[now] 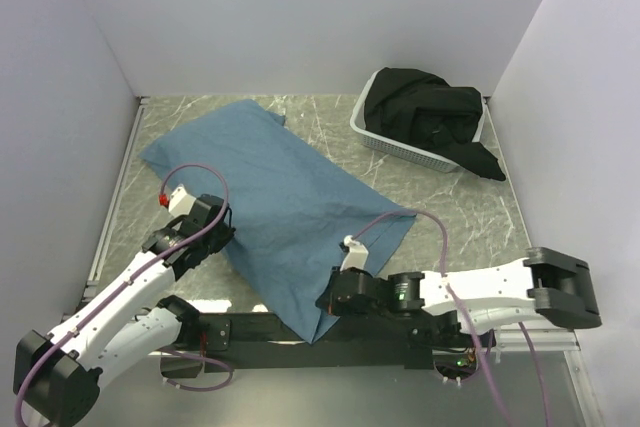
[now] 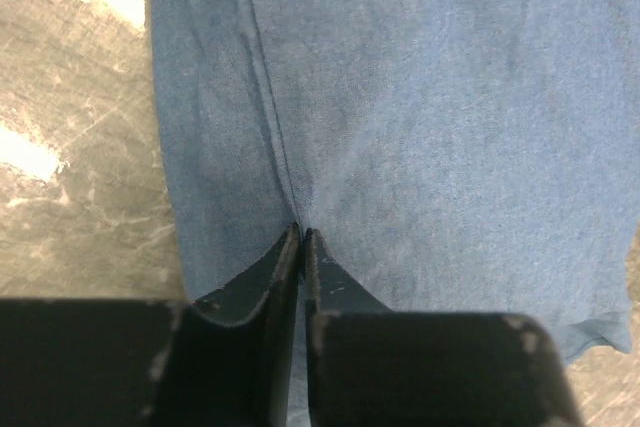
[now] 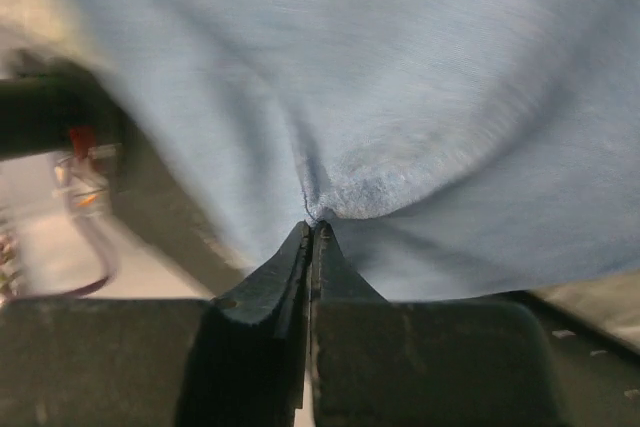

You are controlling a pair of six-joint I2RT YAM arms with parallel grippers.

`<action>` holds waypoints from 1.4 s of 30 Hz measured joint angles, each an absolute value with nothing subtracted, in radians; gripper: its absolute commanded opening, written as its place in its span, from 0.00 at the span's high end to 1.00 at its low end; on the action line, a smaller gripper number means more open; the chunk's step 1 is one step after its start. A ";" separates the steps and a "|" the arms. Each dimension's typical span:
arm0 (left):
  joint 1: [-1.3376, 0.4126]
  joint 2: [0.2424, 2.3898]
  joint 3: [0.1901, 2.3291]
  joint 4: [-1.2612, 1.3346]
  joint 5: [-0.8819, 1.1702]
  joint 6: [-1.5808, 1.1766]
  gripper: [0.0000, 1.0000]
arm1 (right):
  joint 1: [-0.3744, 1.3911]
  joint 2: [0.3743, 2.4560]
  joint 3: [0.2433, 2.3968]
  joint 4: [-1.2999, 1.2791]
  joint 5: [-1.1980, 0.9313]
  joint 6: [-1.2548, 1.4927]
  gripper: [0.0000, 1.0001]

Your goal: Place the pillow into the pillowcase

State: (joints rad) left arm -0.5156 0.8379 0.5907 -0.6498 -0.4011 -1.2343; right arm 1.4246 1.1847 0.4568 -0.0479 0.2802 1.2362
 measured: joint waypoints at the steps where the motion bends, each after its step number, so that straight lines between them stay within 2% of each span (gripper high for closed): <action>1: -0.516 0.842 0.596 -0.656 -0.402 -1.230 0.98 | 1.435 1.160 0.492 -0.085 0.286 1.214 1.00; 4: -0.515 0.849 0.621 -0.670 -0.402 -1.220 0.99 | 1.544 1.131 0.651 -0.181 0.316 1.158 1.00; 9: -0.514 0.817 0.658 -0.719 -0.395 -1.216 0.99 | 1.781 1.263 0.859 -0.229 0.365 1.126 1.00; 11: -0.516 0.773 0.651 -0.731 -0.363 -1.214 0.99 | 1.813 1.312 0.839 -0.247 0.377 1.131 1.00; 17: -0.525 0.756 0.545 -0.708 -0.233 -1.216 0.99 | 1.820 1.283 0.568 -0.226 0.363 1.184 1.00; 23: -0.639 0.733 0.438 -0.655 -0.202 -1.290 0.99 | 1.836 1.275 0.532 -0.208 0.311 1.220 1.00; 27: -0.799 0.728 0.410 -0.622 -0.242 -1.390 0.99 | 1.757 1.194 0.530 -0.287 0.302 1.212 1.00; 32: -0.853 0.958 0.491 -0.560 -0.274 -1.407 0.99 | 1.325 0.885 0.492 -0.333 0.273 1.092 1.00; 34: -0.806 1.063 0.570 -0.560 -0.250 -1.359 0.99 | 1.234 0.822 0.516 -0.371 0.281 1.050 1.00; 37: -0.625 1.095 0.636 -0.552 -0.180 -1.254 0.99 | 1.227 0.782 0.552 -0.398 0.258 1.015 1.00; 40: -0.367 1.039 0.647 -0.529 -0.143 -1.139 0.99 | 1.314 0.774 0.544 -0.393 0.242 1.018 1.00; 42: -0.174 1.033 0.659 -0.514 -0.025 -1.082 0.99 | 1.394 0.820 0.531 -0.326 0.255 1.037 1.00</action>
